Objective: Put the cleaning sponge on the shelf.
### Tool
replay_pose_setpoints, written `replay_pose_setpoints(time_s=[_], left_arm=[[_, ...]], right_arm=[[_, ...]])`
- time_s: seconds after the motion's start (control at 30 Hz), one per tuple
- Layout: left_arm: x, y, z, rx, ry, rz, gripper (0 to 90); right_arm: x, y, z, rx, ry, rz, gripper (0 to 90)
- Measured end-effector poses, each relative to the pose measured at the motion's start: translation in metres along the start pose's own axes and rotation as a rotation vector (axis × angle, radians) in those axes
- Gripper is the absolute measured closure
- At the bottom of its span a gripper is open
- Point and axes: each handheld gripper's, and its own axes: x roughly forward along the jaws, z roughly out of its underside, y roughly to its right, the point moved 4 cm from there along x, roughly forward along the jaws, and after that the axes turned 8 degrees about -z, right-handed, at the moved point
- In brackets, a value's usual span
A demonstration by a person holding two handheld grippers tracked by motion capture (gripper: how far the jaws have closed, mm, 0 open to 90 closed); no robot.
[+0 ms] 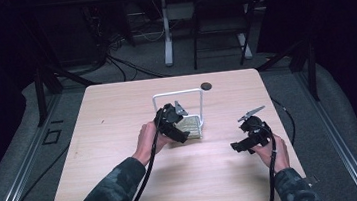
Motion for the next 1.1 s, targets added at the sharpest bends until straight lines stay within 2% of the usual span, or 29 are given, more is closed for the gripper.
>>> replay_pose_setpoints(time_s=[0.13, 0.17, 0.57, 0.63, 0.7, 0.77, 0.87, 0.9, 0.97, 1.1], left_arm=[[-0.008, -0.003, 0.005, -0.015, 0.001, -0.004, 15.4], [-0.015, -0.006, 0.01, -0.029, 0.002, -0.01, 15.3], [-0.048, -0.016, 0.04, -0.076, 0.001, -0.033, 14.4], [-0.058, -0.02, 0.052, -0.097, -0.002, -0.044, 14.0], [-0.06, -0.021, 0.056, -0.102, -0.004, -0.047, 13.5], [-0.068, -0.026, 0.069, -0.117, -0.016, -0.056, 12.7], [-0.074, -0.028, 0.082, -0.136, -0.028, -0.068, 11.2], [-0.074, -0.028, 0.082, -0.136, -0.028, -0.068, 10.8], [-0.078, -0.031, 0.097, -0.159, -0.047, -0.066, 9.5], [-0.082, -0.033, 0.115, -0.186, -0.074, -0.072, 7.4]], right_arm=[[0.0, 0.0, 0.0, 0.0, -0.001, 0.001, 7.4], [0.0, 0.0, 0.0, -0.002, -0.006, 0.001, 7.5], [0.0, -0.001, 0.0, -0.005, -0.008, 0.004, 7.6], [0.001, -0.003, 0.0, -0.001, -0.004, 0.001, 7.6], [0.001, -0.003, 0.0, -0.002, -0.007, 0.002, 7.6], [0.001, -0.003, 0.0, -0.004, -0.004, 0.003, 7.7], [0.001, -0.003, 0.0, -0.002, -0.008, 0.0, 7.8], [0.001, -0.003, 0.0, -0.002, -0.008, 0.0, 7.8], [0.001, -0.003, 0.0, -0.005, -0.007, 0.003, 7.8], [0.001, -0.004, 0.0, -0.006, -0.007, 0.003, 7.8]])
